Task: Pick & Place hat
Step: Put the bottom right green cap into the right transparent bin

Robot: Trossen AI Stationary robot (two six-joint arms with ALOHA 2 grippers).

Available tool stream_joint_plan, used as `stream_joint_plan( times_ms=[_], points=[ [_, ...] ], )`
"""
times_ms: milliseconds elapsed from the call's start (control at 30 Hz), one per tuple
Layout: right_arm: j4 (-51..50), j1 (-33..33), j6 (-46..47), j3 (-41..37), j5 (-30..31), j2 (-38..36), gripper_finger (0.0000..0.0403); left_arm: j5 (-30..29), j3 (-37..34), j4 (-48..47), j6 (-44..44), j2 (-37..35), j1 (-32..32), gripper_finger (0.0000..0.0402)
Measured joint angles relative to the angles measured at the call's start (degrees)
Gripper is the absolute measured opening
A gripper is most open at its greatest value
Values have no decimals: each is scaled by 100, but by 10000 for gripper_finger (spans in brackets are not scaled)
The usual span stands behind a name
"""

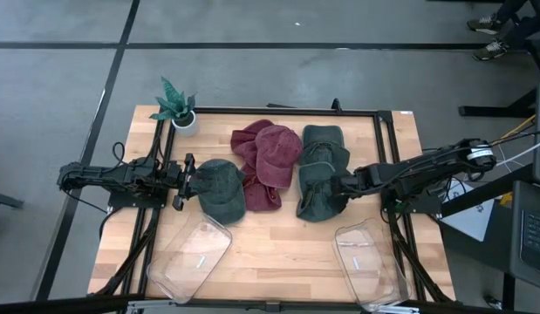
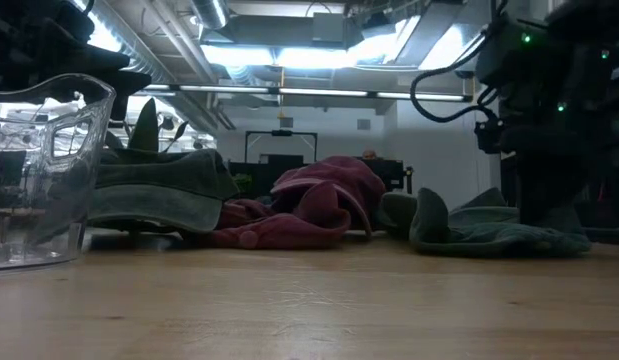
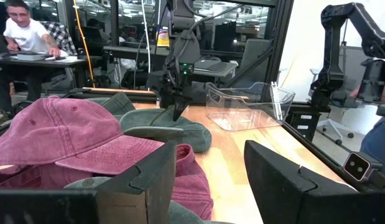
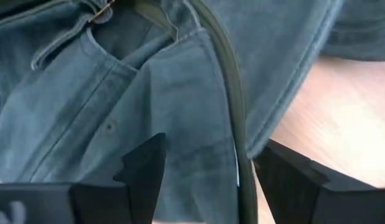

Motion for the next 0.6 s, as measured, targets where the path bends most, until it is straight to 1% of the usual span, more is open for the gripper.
stream_joint_plan(
  times_ms=[133, 233, 333, 600],
  points=[
    [388, -75, -13, -118, -29, 0, 232, -2, 1, 0, 0, 0, 1, 185],
    [440, -127, -90, -128, -81, 0, 212, 0, 1, 2, 0, 0, 2, 185],
    [490, -139, -193, -128, -131, 0, 176, -1, 1, 1, 0, 0, 1, 185],
    [492, -137, -309, -128, -386, 0, 53, -1, 1, 2, 0, 0, 1, 185]
  ],
)
